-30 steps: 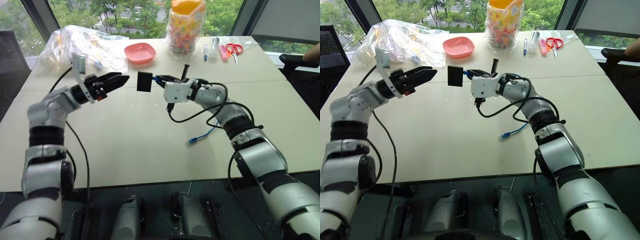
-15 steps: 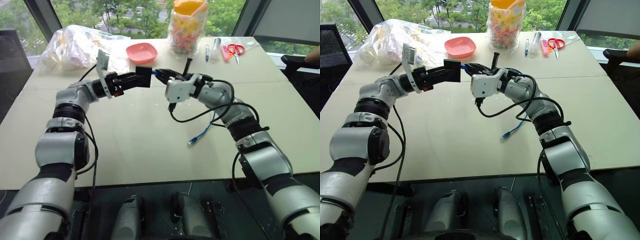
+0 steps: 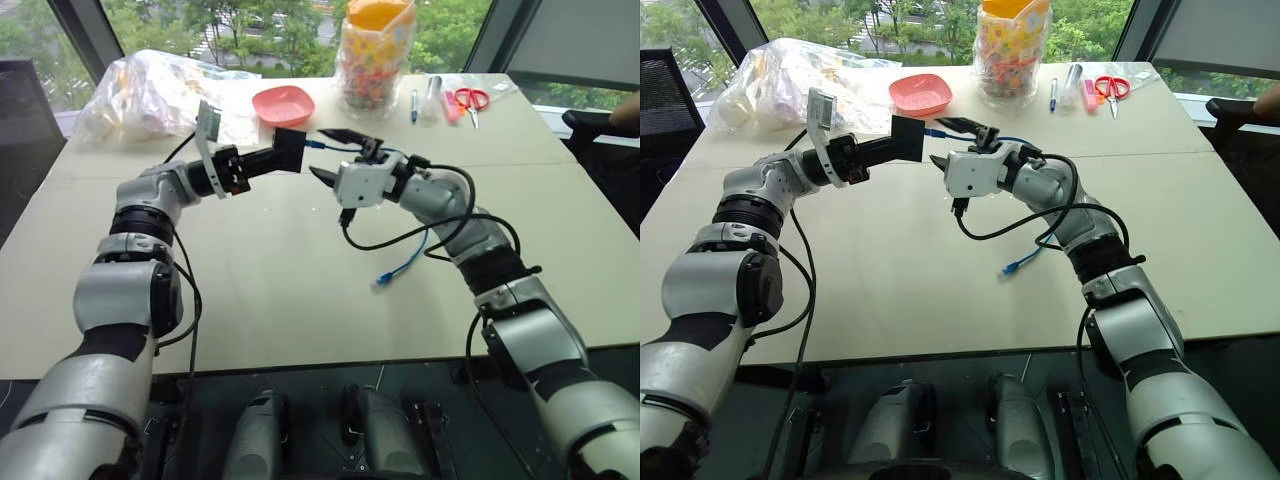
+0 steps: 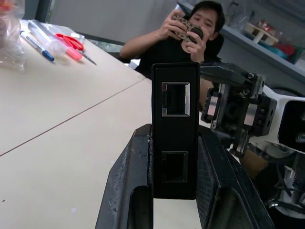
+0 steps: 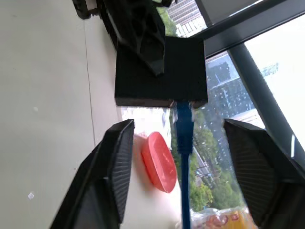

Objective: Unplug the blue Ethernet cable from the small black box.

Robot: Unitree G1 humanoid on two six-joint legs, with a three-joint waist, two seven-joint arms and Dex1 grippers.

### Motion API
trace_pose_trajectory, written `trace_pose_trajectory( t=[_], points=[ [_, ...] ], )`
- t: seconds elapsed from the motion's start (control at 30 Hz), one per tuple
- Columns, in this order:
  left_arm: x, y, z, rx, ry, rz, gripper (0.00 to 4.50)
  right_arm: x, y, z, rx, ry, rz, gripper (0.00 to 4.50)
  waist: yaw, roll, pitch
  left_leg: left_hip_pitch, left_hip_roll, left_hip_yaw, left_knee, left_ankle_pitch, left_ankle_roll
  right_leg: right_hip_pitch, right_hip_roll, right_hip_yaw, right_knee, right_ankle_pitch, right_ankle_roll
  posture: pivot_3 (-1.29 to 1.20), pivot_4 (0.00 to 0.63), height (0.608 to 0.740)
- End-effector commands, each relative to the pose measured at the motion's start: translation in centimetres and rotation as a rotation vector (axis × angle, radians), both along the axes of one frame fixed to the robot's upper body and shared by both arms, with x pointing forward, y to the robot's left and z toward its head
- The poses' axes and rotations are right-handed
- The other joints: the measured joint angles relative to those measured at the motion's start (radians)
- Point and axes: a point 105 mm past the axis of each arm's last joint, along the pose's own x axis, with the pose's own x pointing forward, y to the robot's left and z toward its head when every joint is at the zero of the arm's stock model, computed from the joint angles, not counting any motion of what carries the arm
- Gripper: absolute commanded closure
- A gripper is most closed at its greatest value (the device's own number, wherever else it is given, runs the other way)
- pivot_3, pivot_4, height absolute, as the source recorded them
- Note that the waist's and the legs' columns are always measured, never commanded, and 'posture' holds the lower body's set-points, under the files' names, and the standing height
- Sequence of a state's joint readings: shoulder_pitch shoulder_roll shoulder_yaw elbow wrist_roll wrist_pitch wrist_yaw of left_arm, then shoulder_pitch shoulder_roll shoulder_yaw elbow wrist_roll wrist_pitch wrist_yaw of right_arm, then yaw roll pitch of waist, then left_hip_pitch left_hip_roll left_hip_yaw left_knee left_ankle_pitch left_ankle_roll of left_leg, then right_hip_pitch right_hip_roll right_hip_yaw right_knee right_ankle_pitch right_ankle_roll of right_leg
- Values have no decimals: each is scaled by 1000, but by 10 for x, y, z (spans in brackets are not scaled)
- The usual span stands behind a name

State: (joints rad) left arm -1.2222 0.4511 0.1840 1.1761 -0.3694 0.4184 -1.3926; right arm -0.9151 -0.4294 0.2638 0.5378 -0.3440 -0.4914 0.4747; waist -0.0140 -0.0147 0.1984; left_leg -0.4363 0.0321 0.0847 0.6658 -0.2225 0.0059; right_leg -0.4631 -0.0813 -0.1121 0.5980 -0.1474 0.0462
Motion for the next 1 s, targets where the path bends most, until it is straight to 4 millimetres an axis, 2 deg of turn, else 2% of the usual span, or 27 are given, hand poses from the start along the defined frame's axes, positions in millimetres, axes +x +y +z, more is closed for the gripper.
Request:
trace_pose_trajectory(
  t=[0.03,0.07,0.13,0.2,0.33,0.5,0.6,1.0],
  points=[
    [-3,9,20,-132,-17,-5,3995,-3,-23,23,506,313,-4,148,2,0,0,0,0,0,0,0,0,0,0,0,0,0,0,0,150,740],
    [-4,11,26,-205,-1,-9,3995,-12,-26,28,766,516,85,148,0,0,0,0,0,-1,0,0,0,1,0,0,0,0,0,0,150,740],
    [-9,12,36,-311,14,-47,3995,-32,-25,42,1072,771,283,148,0,0,0,0,2,-5,0,0,0,0,0,0,1,2,-4,0,150,740],
    [-15,11,40,-361,22,-91,3995,-45,-23,49,1172,893,383,148,-2,0,0,0,3,-5,1,0,0,0,-1,0,2,3,-4,0,150,740],
    [-26,1,39,-436,60,-151,3995,-63,-4,39,1273,1114,487,148,-1,0,0,4,4,-5,1,0,0,3,0,0,2,1,-3,0,150,740],
    [-40,-13,30,-426,102,-204,3995,-69,14,33,1300,1185,502,148,0,0,0,5,4,-5,0,0,0,3,0,0,2,1,-1,0,150,740],
    [-44,-18,29,-420,108,-221,3995,-64,20,29,1320,1199,475,148,1,0,0,5,4,-5,0,0,0,3,0,0,1,1,-1,0,150,740],
    [-50,-22,23,-410,126,-240,3995,-47,15,34,1435,1156,429,148,0,0,0,4,3,-5,0,0,0,3,0,0,0,0,-1,0,150,740]
  ],
)
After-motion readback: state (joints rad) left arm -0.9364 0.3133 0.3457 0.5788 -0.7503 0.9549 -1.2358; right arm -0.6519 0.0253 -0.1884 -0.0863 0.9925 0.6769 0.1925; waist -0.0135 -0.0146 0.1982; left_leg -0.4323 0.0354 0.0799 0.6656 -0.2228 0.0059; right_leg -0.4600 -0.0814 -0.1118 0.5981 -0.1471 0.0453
